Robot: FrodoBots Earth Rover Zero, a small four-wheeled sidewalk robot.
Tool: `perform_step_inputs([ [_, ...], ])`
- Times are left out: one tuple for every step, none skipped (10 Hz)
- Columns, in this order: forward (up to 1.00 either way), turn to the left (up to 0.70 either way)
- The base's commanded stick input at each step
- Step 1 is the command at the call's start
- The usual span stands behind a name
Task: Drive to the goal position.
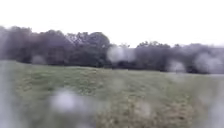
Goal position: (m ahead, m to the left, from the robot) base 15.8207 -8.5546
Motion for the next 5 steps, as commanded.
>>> perform_step_inputs([
  [0.85,0.0],
  [0.85,0.0],
  [0.85,0.0],
  [0.85,-0.34],
  [0.85,-0.34],
])
